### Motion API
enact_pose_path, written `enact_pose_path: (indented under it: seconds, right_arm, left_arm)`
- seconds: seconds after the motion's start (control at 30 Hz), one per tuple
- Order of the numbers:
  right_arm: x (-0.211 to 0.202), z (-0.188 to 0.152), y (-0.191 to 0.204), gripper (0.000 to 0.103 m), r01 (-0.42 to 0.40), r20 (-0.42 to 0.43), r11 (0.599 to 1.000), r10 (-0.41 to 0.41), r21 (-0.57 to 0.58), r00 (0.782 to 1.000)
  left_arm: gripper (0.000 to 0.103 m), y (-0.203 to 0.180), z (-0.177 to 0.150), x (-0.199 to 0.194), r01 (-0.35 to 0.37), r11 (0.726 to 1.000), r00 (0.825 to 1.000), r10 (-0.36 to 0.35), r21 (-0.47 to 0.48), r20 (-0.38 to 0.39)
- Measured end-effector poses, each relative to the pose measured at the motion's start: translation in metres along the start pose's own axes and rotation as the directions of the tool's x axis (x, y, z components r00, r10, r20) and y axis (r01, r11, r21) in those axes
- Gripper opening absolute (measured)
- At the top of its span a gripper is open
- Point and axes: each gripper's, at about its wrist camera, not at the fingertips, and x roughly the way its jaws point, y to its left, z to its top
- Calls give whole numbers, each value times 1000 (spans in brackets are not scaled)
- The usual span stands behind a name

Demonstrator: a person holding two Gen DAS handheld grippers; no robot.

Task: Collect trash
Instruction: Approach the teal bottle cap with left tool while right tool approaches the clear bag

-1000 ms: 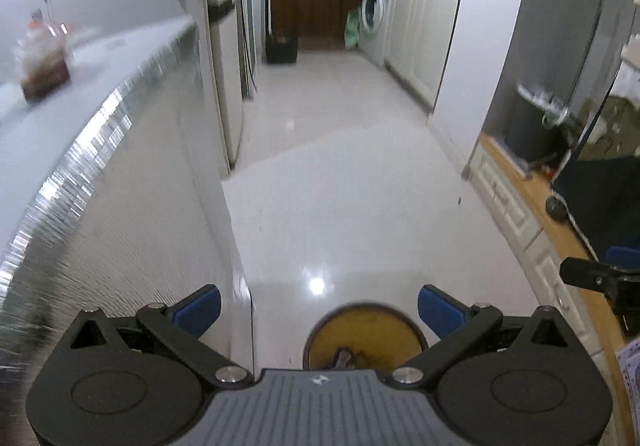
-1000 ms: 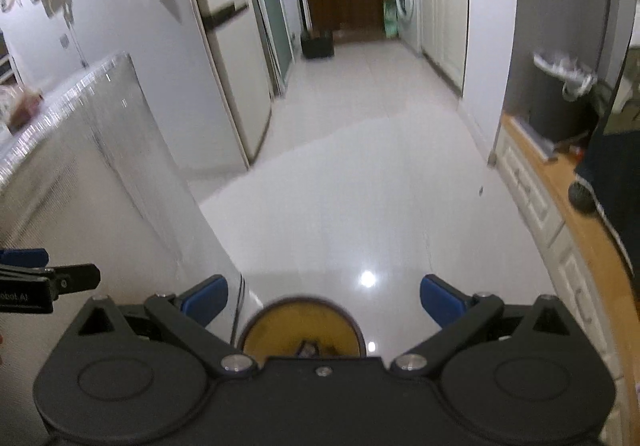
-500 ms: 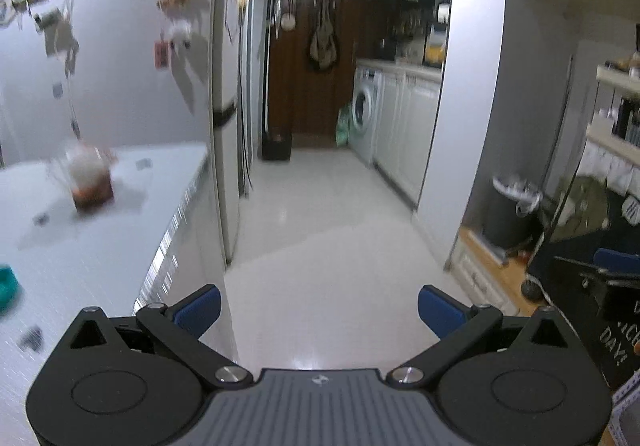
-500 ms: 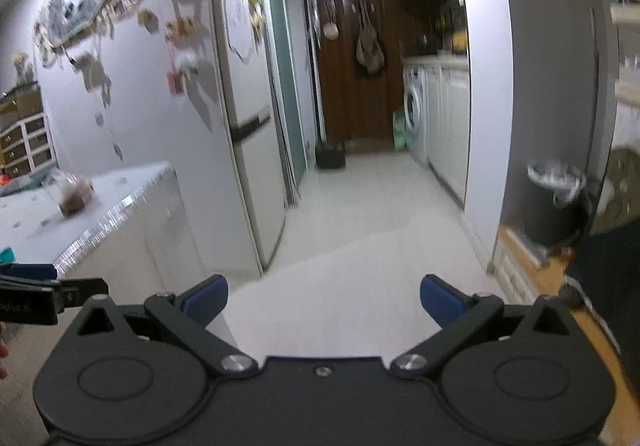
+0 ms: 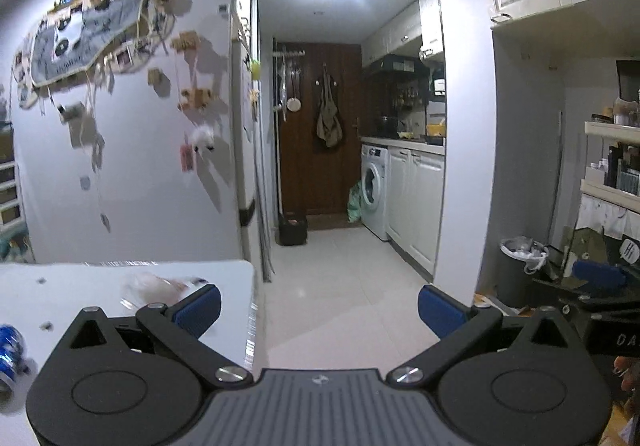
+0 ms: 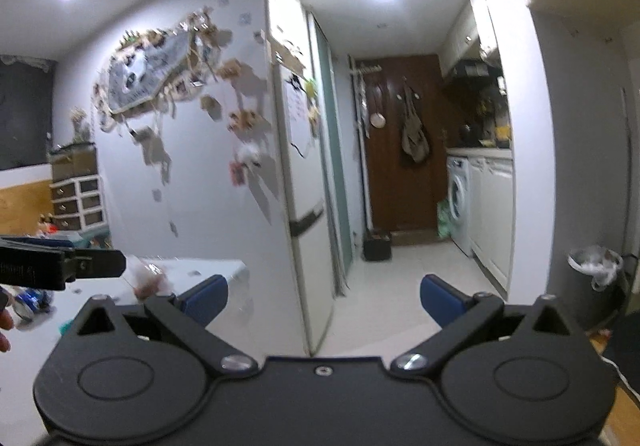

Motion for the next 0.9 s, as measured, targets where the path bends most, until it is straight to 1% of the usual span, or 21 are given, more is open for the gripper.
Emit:
enact_pose_path:
  seconds: [0.1,0.23,0.37,0.53,0.63,0.7,0.77,0.83,0.9]
  right_arm:
    - [11,11,16,103,-43,-1,999,43,-9,999]
    - [28,18,41,103,-75,3,997,75,-27,997]
    - [53,22,70,103,-105,11,994,106,-36,994]
    - [83,20,103,103,-181,4,983,181,-24,984]
    - [102,17,123,103,-262,-8,965,262,-13,965]
    - [116,14,137,103,-315,-32,949,315,-12,949]
    - [130,9,151,103,-353,-66,935,351,-24,934]
    - [140,3,163,103,-363,-100,932,361,-9,927]
    - [154,-4,172,103,-389,-127,921,388,23,913]
  left_arm:
    - [103,21,5,-3,-27,999,1000,27,24,3]
    - [103,56,6,-3,-86,995,996,87,42,-8]
    - [103,95,5,2,-115,993,993,116,25,-30]
    - [103,141,-2,15,-141,990,988,141,5,-61]
    - [103,168,-12,27,-149,989,985,149,6,-87]
    - [103,185,-21,36,-153,988,983,153,6,-104]
    - [103,200,-31,44,-151,988,981,150,2,-125]
    - [103,214,-42,51,-138,990,980,135,-11,-142]
    - [103,226,-53,55,-96,995,984,89,-35,-153]
